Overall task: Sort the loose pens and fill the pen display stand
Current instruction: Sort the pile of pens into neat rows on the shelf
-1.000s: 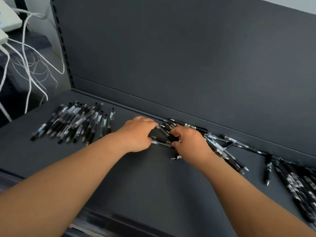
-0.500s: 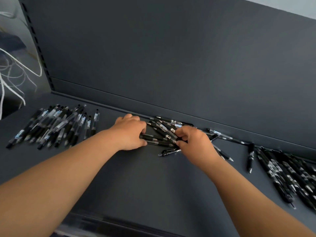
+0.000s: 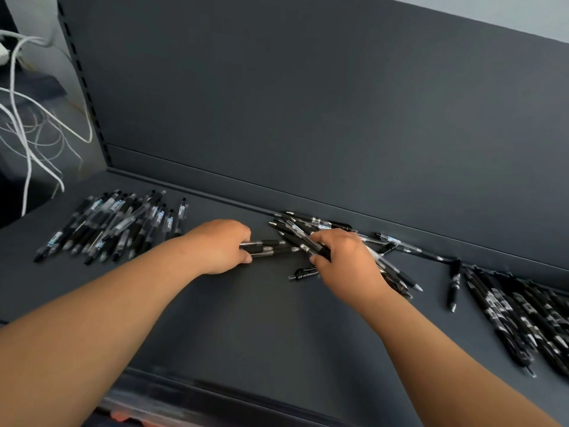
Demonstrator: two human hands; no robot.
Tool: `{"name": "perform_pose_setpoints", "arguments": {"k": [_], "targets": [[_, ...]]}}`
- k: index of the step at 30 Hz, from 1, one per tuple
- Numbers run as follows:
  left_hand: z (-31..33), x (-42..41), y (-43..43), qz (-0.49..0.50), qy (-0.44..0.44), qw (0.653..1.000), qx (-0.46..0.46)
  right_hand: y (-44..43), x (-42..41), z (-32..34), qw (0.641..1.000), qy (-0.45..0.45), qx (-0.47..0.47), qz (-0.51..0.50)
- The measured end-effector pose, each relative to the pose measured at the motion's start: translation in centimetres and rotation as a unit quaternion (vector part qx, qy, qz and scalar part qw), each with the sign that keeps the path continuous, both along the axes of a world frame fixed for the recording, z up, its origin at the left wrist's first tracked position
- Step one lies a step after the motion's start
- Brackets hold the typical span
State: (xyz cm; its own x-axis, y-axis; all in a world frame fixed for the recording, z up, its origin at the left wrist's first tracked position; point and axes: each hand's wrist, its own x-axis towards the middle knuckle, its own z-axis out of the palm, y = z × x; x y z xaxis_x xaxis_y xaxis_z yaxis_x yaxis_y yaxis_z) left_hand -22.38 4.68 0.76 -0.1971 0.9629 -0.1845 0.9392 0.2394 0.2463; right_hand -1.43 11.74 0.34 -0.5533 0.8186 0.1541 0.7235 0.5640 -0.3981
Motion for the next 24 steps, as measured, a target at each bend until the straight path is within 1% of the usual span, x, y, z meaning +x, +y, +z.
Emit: {"name": "perform_pose_setpoints", "arguments": {"k": [3, 7, 10, 13, 16, 19, 22, 24], "targets": [[0.5, -1.2, -1.2, 0.033, -0.011, 0.999, 0.023, 0.0, 0.4, -0.4, 0.999, -0.04, 0.024, -0.001], [1.4, -3.0, -2.4, 0.102, -0.021, 0.992, 0.074, 0.0, 0.7, -0.8, 0.998, -0.049, 0.027, -0.013], [1.6, -4.5, -3.1, 0.169, -0.024, 0.977, 0.13, -0.1, 0.6, -1.1, 0.999, -0.046, 0.025, -0.013], [1.2, -5.8, -3.8, 0.23, -0.009, 0.956, 0.182, -0.4, -0.1, -1.2, 0.998, -0.047, 0.03, -0.004], [0.5, -7.0, -4.4, 0.275, -0.001, 0.937, 0.217, -0.9, -1.0, -1.2, 0.999, -0.047, 0.026, 0.002], [-0.4, -7.6, -4.9, 0.287, 0.04, 0.933, 0.215, -1.4, -1.9, -1.3, 0.998, -0.051, 0.036, 0.017], [-1.3, -7.6, -5.2, 0.267, 0.107, 0.946, 0.147, -1.7, -2.7, -1.4, 0.997, -0.053, 0.04, 0.033], [-1.9, -7.5, -5.3, 0.254, 0.118, 0.955, 0.098, -1.9, -2.9, -1.4, 0.997, -0.06, 0.042, 0.04]]}}
